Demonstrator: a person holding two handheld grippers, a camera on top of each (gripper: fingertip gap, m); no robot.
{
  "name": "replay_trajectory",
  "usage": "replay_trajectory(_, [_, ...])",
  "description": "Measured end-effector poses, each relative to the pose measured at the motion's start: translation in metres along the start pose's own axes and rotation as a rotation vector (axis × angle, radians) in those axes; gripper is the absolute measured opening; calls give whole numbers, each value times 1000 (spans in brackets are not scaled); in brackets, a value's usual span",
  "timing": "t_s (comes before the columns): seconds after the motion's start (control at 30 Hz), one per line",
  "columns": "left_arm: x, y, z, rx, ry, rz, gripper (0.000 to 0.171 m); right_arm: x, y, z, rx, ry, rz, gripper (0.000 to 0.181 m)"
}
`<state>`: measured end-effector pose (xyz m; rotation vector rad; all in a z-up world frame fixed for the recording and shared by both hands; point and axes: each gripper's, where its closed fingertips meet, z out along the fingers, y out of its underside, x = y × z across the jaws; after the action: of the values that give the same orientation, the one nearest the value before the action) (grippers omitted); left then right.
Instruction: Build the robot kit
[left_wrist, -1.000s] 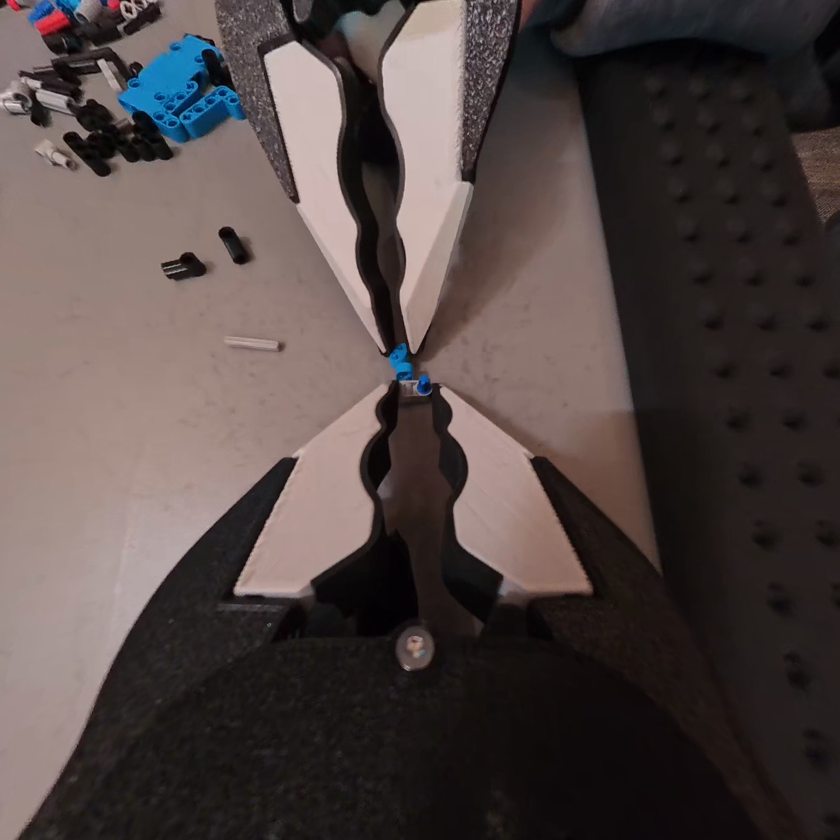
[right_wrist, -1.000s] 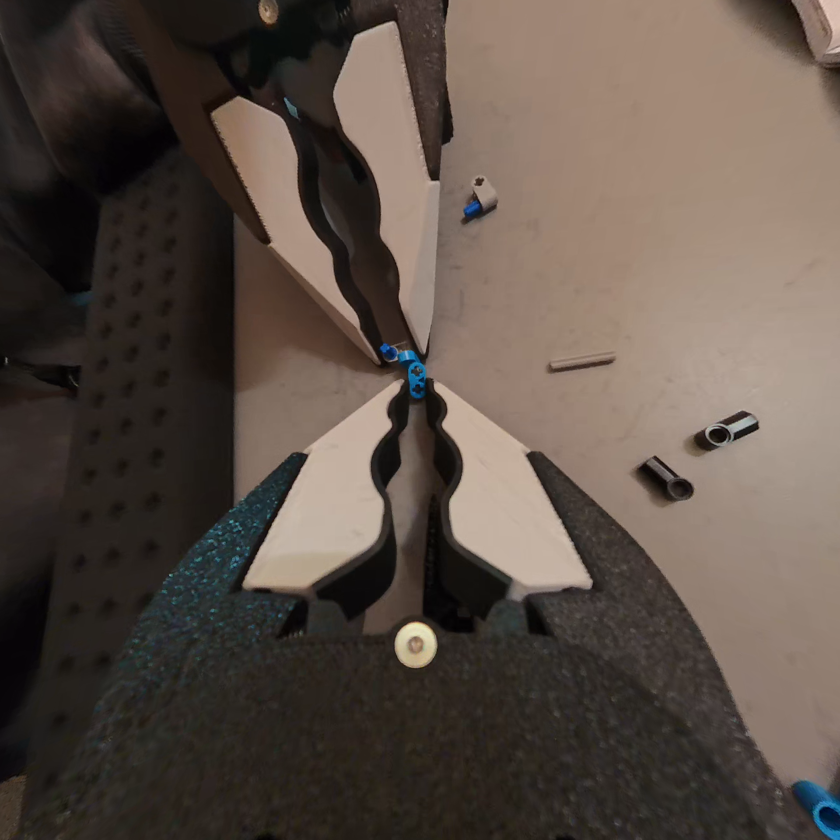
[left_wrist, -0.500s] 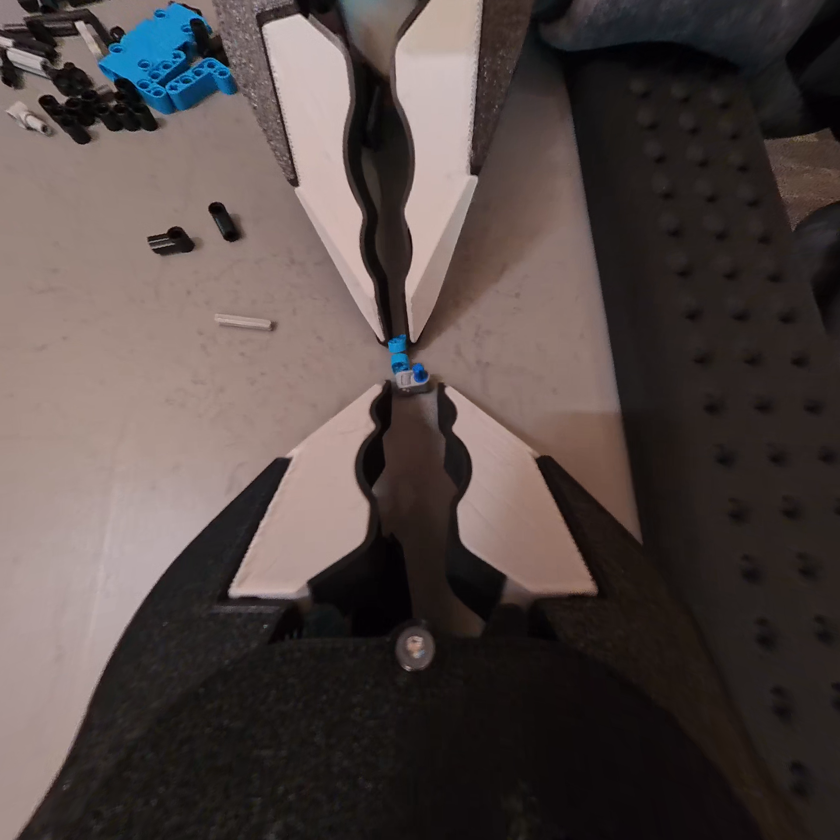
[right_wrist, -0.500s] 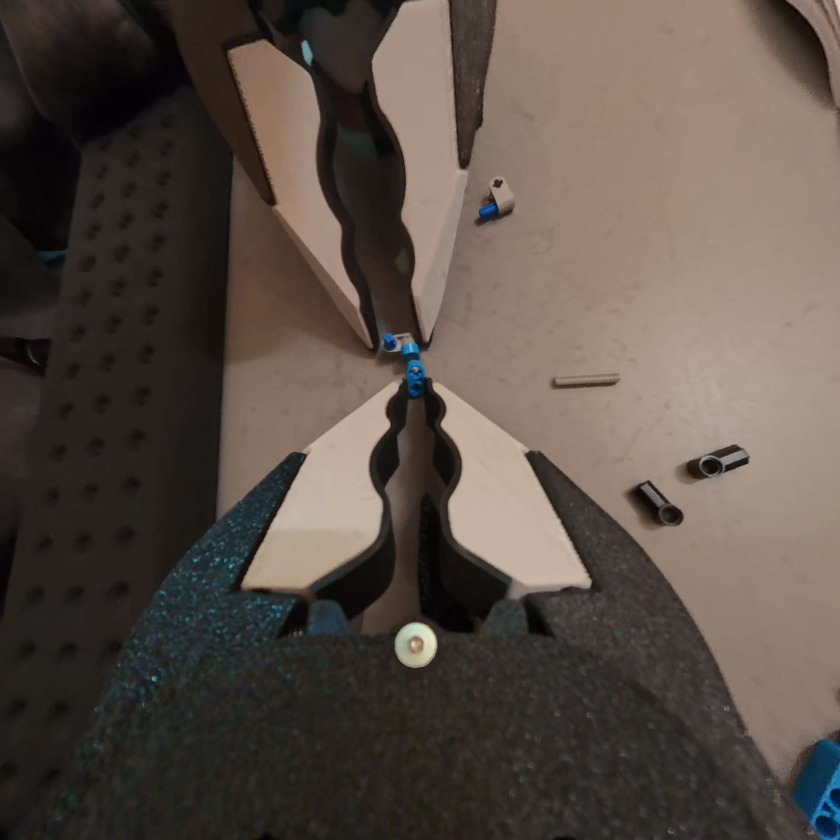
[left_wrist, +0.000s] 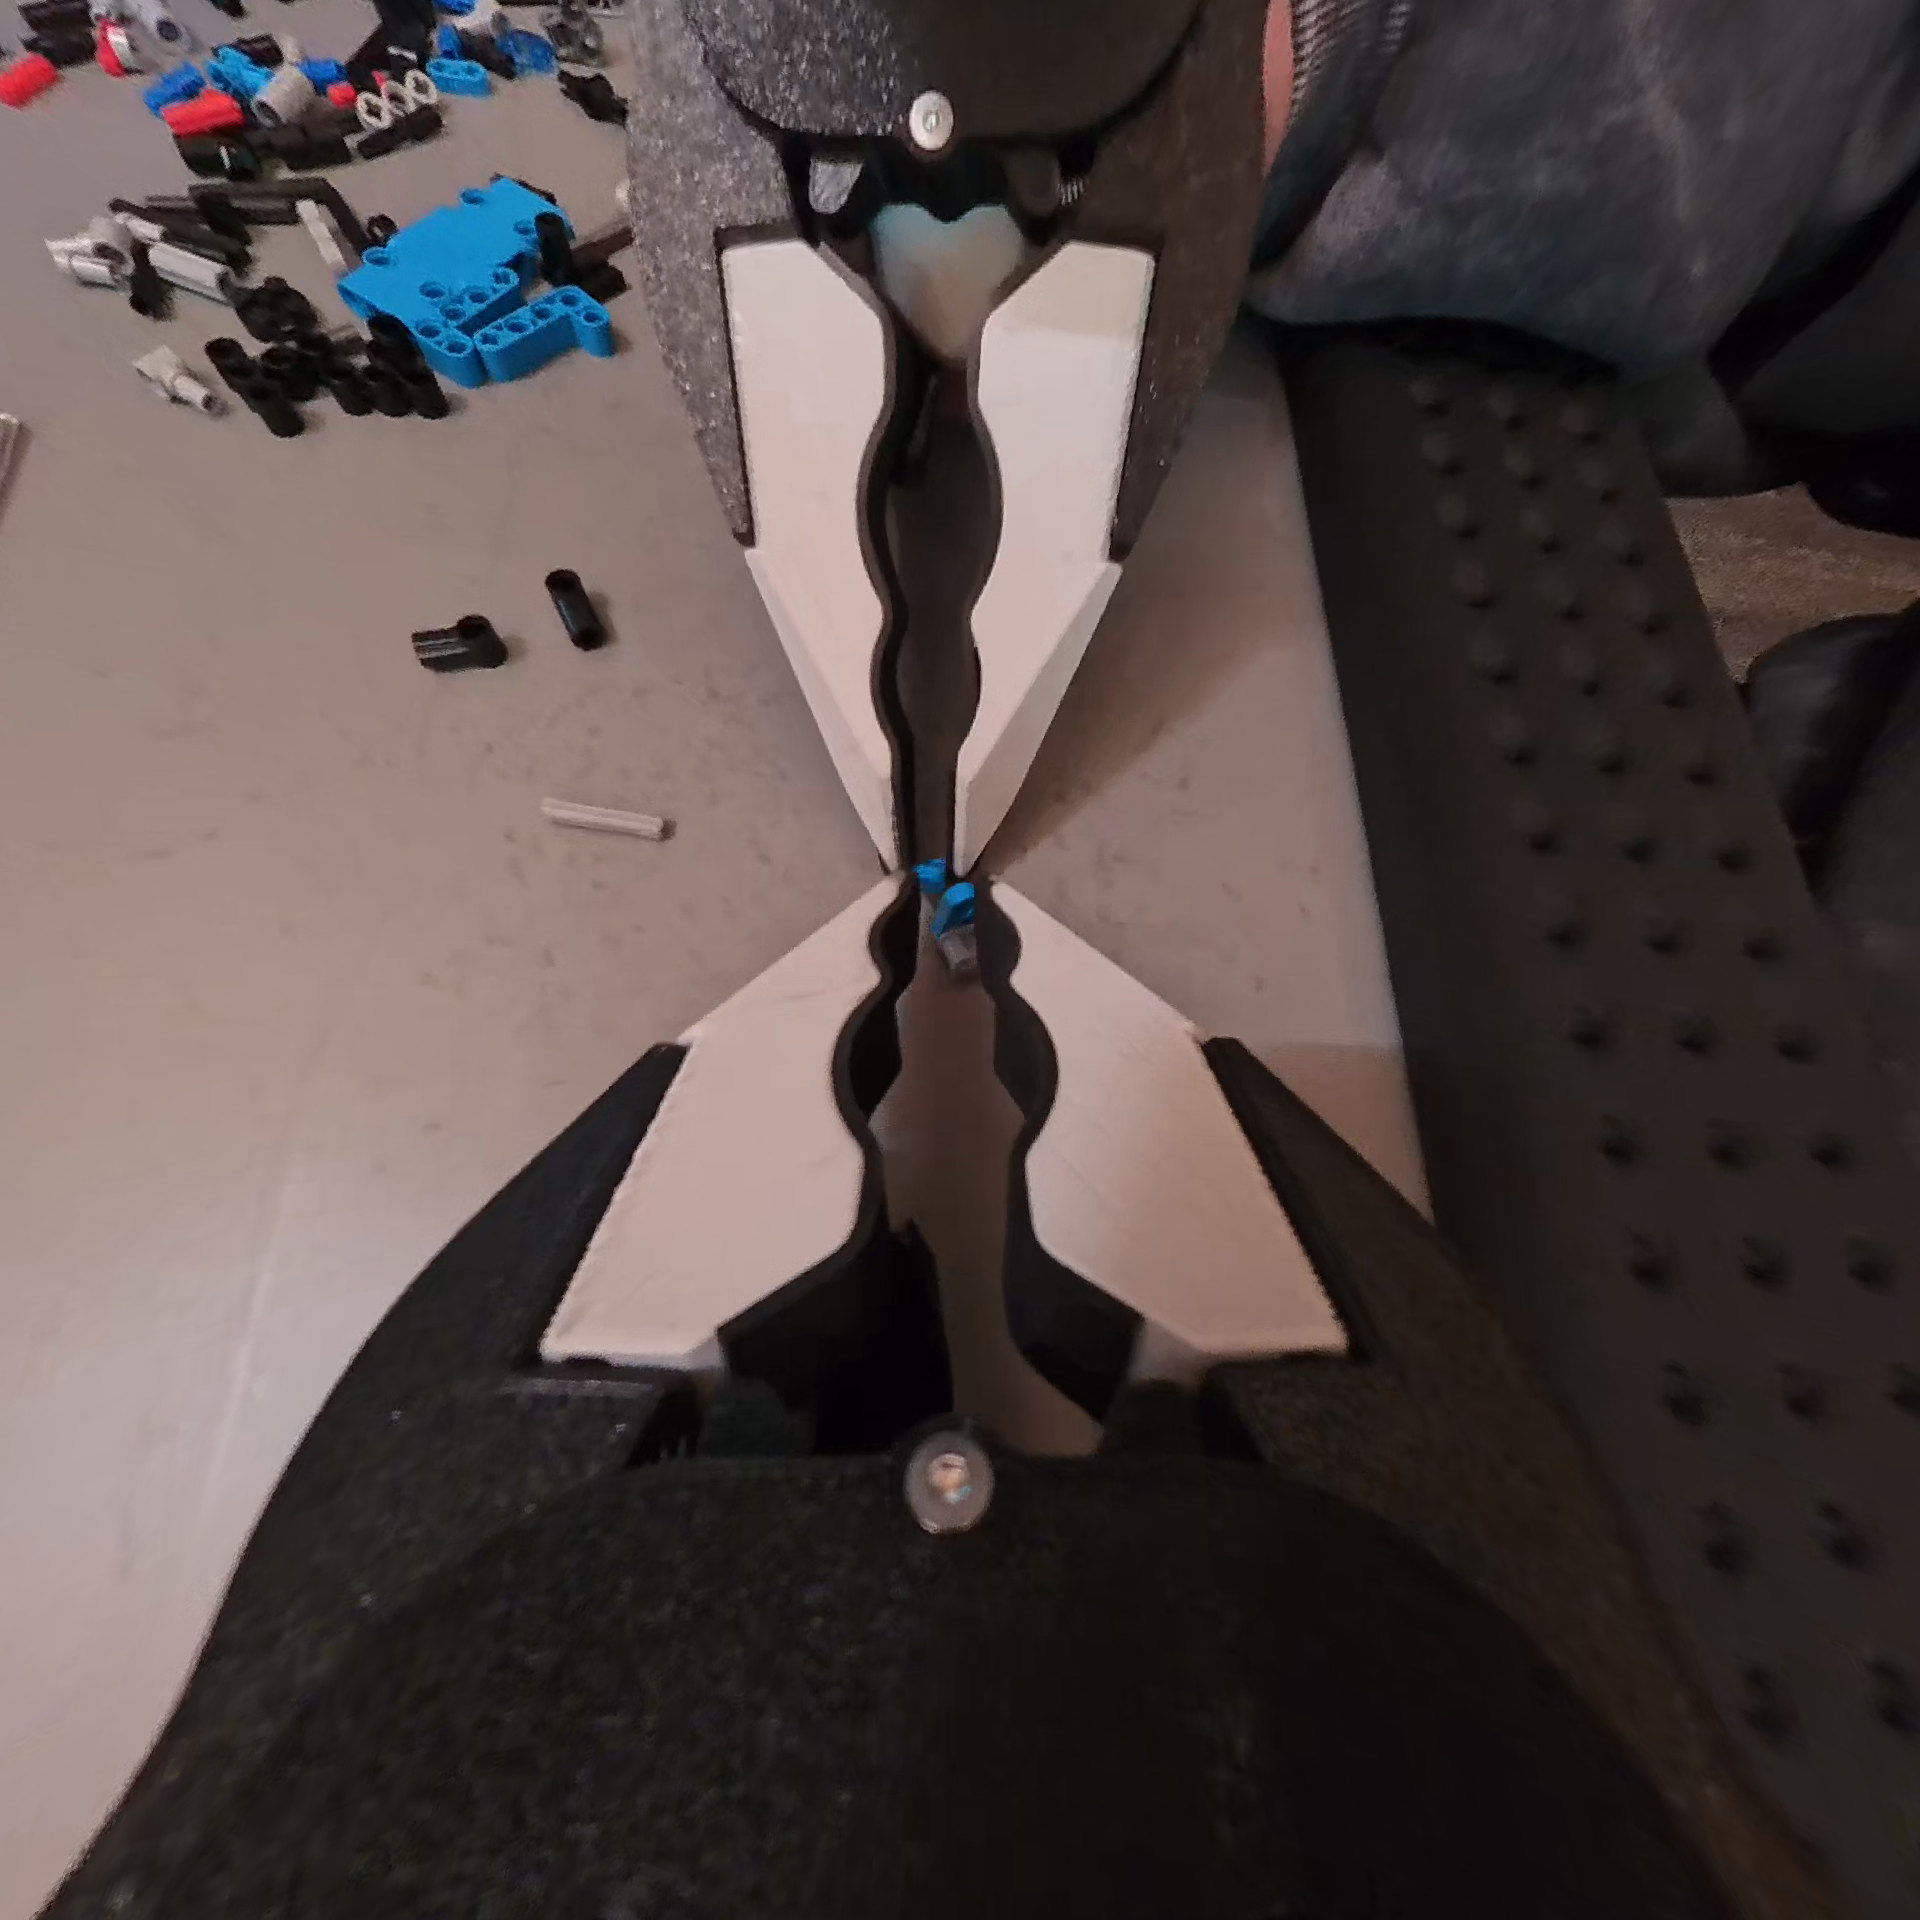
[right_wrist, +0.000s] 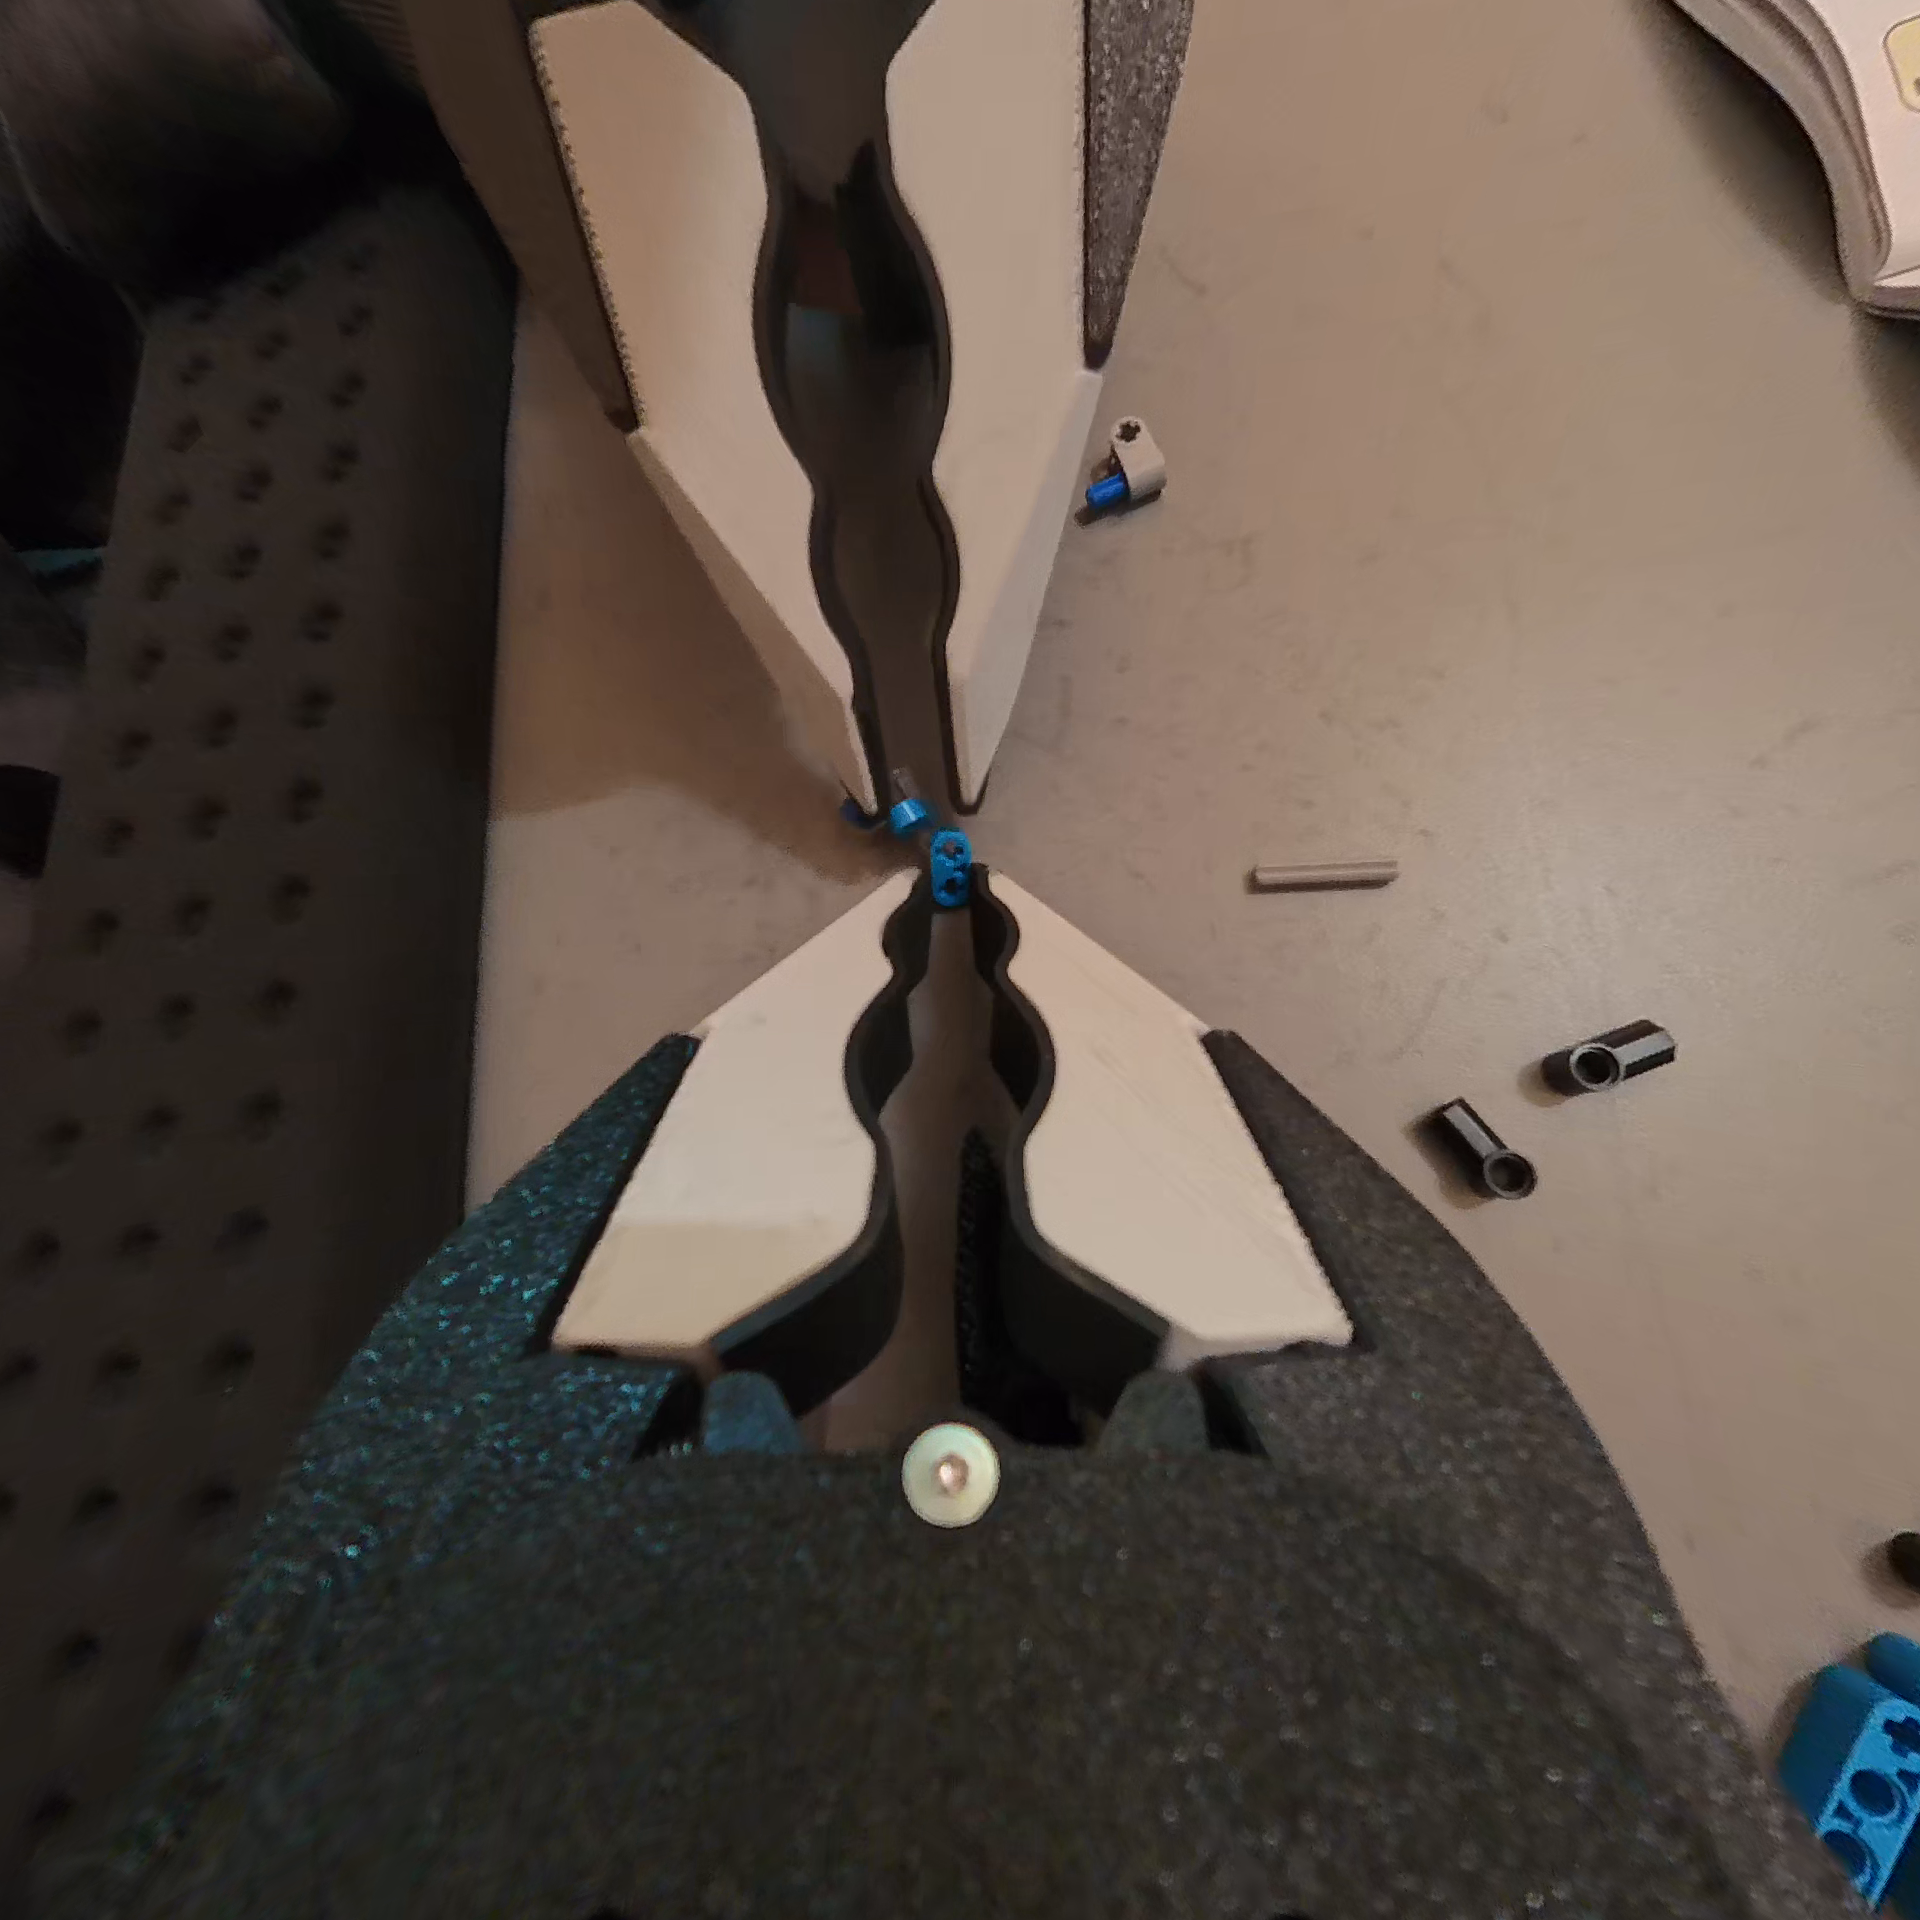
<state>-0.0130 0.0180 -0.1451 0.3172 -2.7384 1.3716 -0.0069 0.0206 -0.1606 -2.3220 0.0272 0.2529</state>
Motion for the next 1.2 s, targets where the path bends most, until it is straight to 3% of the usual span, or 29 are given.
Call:
replay_trajectory(0.3, [1,-1,1,-1,26,-18,7,1,0,0,14,-9,-32,7])
replay_trajectory(0.47, [-13,-8,-12,68,11,-94,2,0,0,0,18,-10,-43,7])
replay_trajectory(0.67, [-8,3,-1,-25,22,-24,0,0,-1,1,23,-15,-53,7])
replay_trajectory(0.97, [-16,-1,-4,5,2,-61,0,1,0,-1,24,-5,-56,7])
replay_trajectory(1.2, [-4,-6,-7,32,40,-19,0,-4,-22,-17,160,-25,-32,7])
